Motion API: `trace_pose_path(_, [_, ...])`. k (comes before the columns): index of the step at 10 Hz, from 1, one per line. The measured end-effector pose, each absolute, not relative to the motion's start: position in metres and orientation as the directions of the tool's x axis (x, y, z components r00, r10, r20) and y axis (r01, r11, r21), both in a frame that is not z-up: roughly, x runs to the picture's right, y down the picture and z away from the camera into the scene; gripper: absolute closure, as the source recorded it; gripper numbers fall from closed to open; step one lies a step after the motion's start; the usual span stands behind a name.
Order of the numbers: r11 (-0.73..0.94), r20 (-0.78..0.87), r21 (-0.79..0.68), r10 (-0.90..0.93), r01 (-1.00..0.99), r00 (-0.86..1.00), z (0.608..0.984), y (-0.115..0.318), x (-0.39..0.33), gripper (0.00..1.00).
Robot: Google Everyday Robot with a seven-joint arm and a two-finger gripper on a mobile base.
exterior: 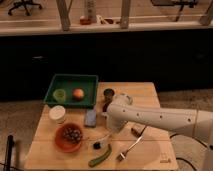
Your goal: Place brush in paper cup
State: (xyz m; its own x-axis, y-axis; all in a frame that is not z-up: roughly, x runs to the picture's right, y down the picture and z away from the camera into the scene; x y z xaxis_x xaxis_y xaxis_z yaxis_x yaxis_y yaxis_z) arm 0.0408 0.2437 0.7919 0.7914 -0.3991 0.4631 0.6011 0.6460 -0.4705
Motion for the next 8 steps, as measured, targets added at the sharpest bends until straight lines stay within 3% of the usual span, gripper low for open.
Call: trace_pose_path(8, [0.669,0.427,-0.442,-0.429,0.598,0.796,0.747,0.216,0.044,1.00])
